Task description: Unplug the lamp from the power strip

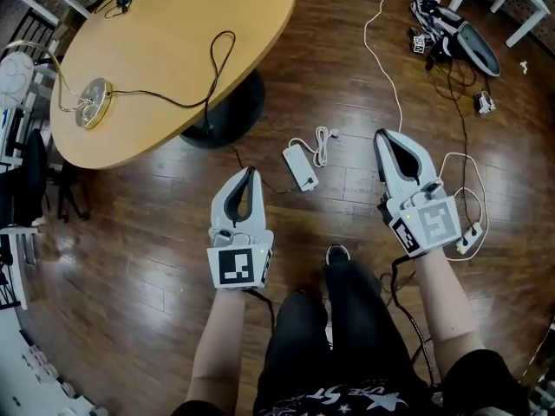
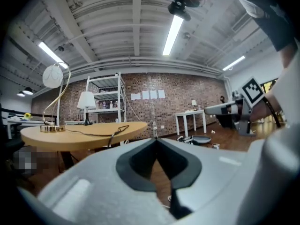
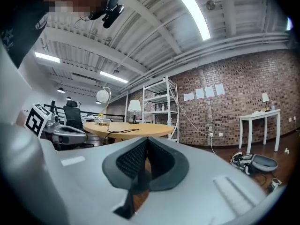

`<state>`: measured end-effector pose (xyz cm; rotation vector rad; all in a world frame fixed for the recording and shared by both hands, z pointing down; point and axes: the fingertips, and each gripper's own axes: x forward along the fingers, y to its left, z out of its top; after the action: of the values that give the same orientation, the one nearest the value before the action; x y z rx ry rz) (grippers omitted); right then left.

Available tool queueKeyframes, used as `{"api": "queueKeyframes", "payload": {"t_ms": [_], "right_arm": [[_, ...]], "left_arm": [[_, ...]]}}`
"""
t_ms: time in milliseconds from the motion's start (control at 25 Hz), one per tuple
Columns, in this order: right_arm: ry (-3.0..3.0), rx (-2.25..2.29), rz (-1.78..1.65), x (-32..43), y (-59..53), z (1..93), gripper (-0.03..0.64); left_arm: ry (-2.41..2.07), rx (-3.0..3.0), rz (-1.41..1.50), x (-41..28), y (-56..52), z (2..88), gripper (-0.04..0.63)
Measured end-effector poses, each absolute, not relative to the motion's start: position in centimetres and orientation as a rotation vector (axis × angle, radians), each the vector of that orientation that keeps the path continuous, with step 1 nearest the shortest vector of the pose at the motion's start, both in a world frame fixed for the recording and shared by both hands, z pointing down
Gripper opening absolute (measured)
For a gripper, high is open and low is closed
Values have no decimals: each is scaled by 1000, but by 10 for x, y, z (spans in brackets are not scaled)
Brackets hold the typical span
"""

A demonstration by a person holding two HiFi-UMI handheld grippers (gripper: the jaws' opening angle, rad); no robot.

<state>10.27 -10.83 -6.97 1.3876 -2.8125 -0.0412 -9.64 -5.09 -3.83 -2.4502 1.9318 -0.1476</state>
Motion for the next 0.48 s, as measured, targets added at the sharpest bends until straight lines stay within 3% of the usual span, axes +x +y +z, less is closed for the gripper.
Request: {"api": "queueKeyframes", "payload": {"t_ms": [480], "right_arm": [[-2856,1370,-119,87,-139,103,8]], "left_arm": [[1799,-2513,-93,-100,-99,168,3]]}}
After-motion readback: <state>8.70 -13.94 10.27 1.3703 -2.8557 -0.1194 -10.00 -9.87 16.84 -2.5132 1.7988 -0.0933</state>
